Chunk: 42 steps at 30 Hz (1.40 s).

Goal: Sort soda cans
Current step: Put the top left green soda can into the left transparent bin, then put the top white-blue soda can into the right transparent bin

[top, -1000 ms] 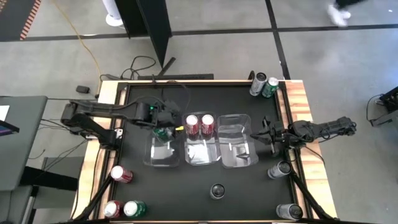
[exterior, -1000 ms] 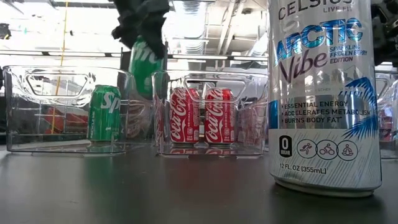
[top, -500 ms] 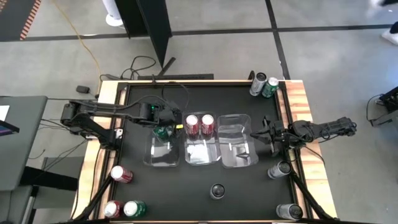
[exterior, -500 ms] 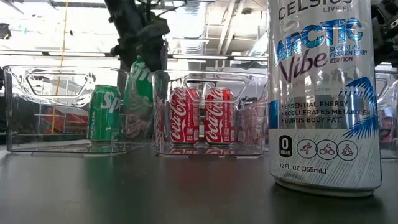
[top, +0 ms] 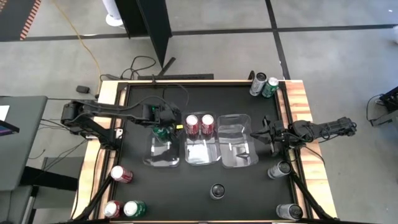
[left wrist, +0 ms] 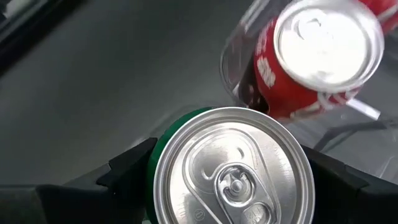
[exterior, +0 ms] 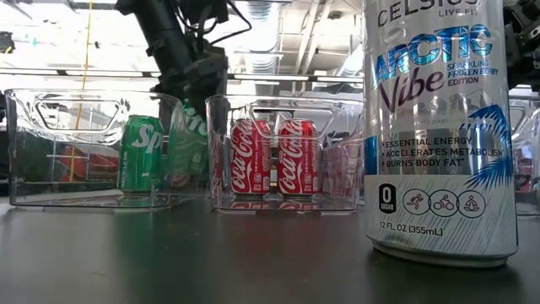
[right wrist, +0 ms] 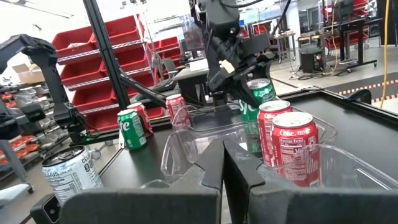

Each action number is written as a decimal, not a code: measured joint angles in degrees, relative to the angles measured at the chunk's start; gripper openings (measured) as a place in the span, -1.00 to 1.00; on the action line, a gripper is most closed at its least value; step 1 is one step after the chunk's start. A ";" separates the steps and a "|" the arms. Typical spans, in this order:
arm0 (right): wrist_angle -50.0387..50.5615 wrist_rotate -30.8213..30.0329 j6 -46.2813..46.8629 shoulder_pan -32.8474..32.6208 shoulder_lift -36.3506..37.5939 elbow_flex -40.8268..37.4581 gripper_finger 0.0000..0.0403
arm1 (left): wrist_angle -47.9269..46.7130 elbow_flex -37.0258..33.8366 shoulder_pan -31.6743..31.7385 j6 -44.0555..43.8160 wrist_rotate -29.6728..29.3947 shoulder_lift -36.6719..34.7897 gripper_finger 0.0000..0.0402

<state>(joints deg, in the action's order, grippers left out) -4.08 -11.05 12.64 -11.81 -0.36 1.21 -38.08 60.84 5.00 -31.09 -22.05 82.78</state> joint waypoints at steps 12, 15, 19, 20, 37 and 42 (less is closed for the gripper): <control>-0.17 0.00 0.04 0.00 0.00 0.00 -0.86 | 2.12 -2.17 0.26 -0.24 0.89 0.04 0.51; -0.17 0.00 0.04 0.00 0.00 0.00 -0.86 | 2.00 -2.17 0.26 -0.03 0.88 0.04 0.54; -0.15 0.02 0.08 0.00 0.00 0.00 -0.86 | 1.91 -2.17 0.27 0.00 0.87 0.04 0.66; -0.15 0.02 0.21 0.00 0.00 0.00 -0.86 | 1.97 -2.17 0.32 0.00 0.70 0.04 0.67; -0.17 0.02 0.59 -0.04 0.02 0.00 -0.86 | 3.54 -2.08 1.09 2.71 0.13 -0.42 0.72; -0.10 0.02 0.57 -0.04 0.02 0.00 -0.86 | 2.79 0.57 1.09 4.77 -0.40 -1.03 0.72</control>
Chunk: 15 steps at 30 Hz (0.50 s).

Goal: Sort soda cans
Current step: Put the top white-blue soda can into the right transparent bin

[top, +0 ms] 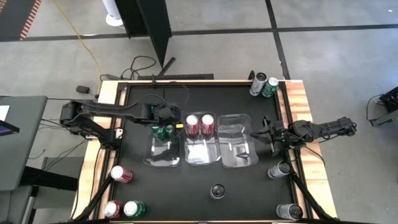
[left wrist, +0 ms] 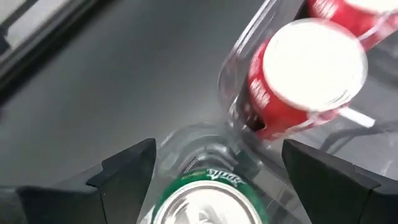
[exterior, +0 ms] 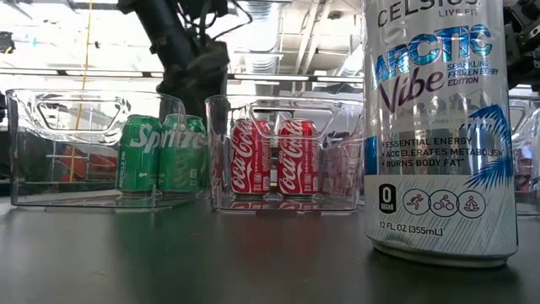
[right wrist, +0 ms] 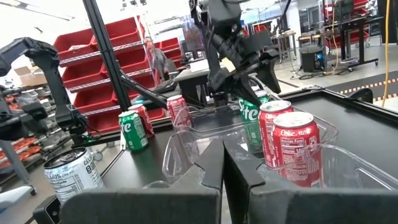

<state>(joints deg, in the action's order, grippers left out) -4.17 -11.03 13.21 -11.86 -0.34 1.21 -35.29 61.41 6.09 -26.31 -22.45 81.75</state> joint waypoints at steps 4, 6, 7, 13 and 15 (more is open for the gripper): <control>0.36 0.00 -0.02 0.00 0.00 0.00 -0.86 | -0.17 1.83 0.00 1.88 -0.08 -0.72 0.72; 0.63 0.01 -0.02 -0.01 -0.02 0.00 -0.86 | 0.30 2.81 0.02 2.74 -0.52 -1.02 0.72; 0.69 0.01 -0.02 -0.01 -0.02 0.00 -0.86 | 0.22 2.93 0.01 3.21 -0.81 -1.43 0.72; 1.13 0.02 -0.19 0.16 0.00 -0.02 -0.86 | 4.20 4.36 -0.64 6.29 -4.64 -2.52 0.72; 0.58 0.00 -0.22 0.52 -0.02 -0.02 -0.86 | 8.30 4.55 -1.26 8.31 -6.01 -2.79 0.72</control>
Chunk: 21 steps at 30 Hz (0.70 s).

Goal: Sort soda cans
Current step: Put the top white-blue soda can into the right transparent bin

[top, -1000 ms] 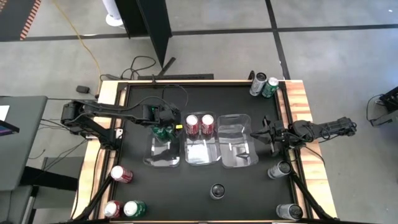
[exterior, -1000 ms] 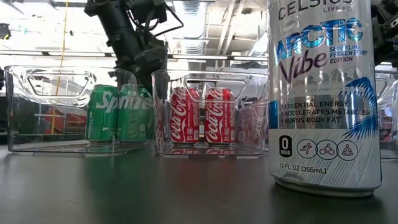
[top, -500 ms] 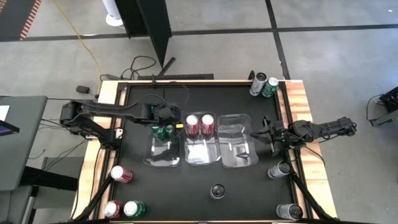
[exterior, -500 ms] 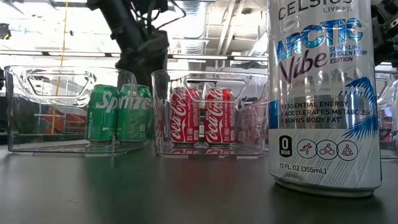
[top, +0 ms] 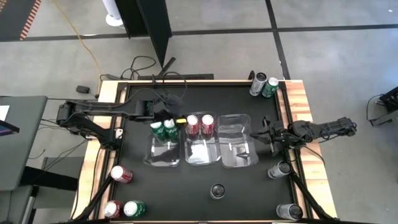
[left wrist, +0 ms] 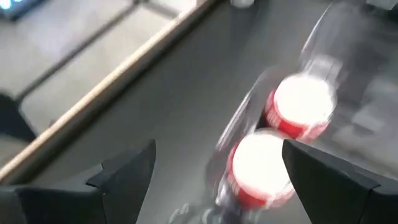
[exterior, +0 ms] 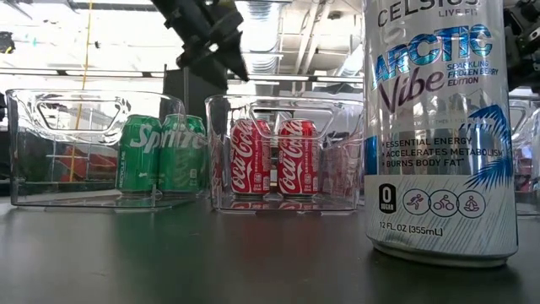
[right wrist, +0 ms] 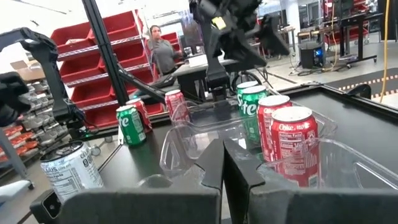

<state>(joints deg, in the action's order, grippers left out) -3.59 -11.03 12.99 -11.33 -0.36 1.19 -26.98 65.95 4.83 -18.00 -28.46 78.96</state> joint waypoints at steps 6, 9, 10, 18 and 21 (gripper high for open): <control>-3.54 -0.44 -0.11 1.82 0.02 0.00 -0.86 | 12.39 -0.45 -2.19 6.61 -3.54 -0.12 0.72; -5.06 -0.48 -0.11 2.57 0.00 0.00 -0.86 | 18.80 -1.65 -3.72 10.08 -4.75 -0.12 0.72; -5.77 -0.48 -0.15 2.86 0.01 0.00 -0.86 | 20.41 -2.20 -4.20 11.13 -5.20 -0.12 0.72; -8.95 -3.35 -9.34 5.88 -0.02 1.34 -0.86 | 32.72 -10.99 -6.06 13.67 -6.91 -0.12 0.67; -8.52 -8.66 -12.59 7.82 0.00 3.89 -0.85 | 37.96 -15.86 -6.06 12.37 -6.72 -0.30 0.51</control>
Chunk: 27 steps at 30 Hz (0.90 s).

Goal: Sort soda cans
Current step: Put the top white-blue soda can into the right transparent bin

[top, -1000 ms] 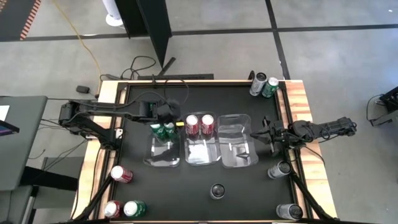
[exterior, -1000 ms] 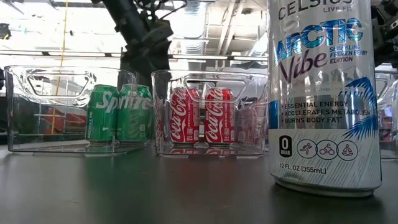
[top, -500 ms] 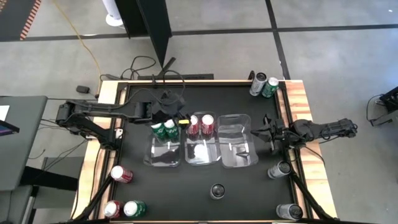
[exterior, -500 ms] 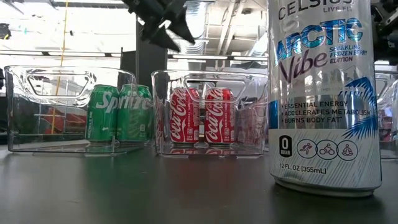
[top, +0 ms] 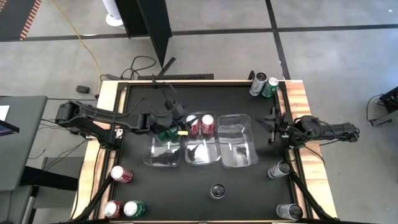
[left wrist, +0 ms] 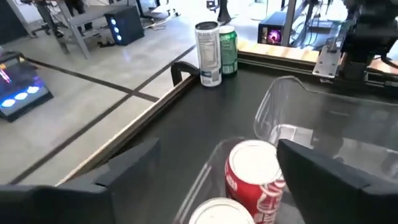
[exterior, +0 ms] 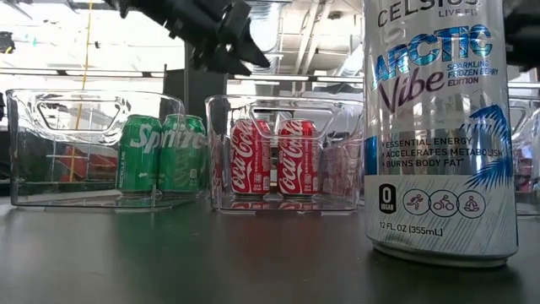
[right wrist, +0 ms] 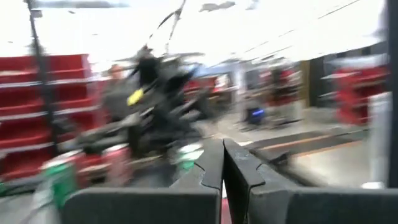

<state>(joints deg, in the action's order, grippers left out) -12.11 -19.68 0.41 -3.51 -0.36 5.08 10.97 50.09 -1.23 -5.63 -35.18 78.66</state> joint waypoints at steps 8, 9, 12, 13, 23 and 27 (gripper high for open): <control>11.55 -11.41 -2.39 5.93 -0.40 10.06 -0.67 | 9.86 -8.42 0.02 -1.10 4.17 0.01 -0.35; 12.71 -12.94 -2.29 6.68 -0.76 11.22 -0.64 | 10.39 -8.42 0.13 -0.50 5.35 0.01 -0.49; 15.56 -16.84 -1.47 8.89 -2.71 14.79 -0.51 | 13.41 -8.42 0.58 1.16 9.03 -0.12 -0.87; 16.72 -17.84 -1.12 9.60 -3.68 16.12 -0.47 | 13.99 -8.42 0.78 1.27 10.61 -0.52 -0.93; 26.10 -20.78 3.13 18.32 -23.01 30.52 0.13 | 4.16 -8.42 0.89 -0.24 16.99 -5.98 -1.00; 32.95 -19.16 5.69 23.34 -34.36 38.69 0.30 | 2.71 -8.38 -0.46 1.12 16.70 -8.04 -1.00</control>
<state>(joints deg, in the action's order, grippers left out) 20.83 -38.84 6.10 19.83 -34.72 43.77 13.68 41.71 -1.70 -4.51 -18.48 70.62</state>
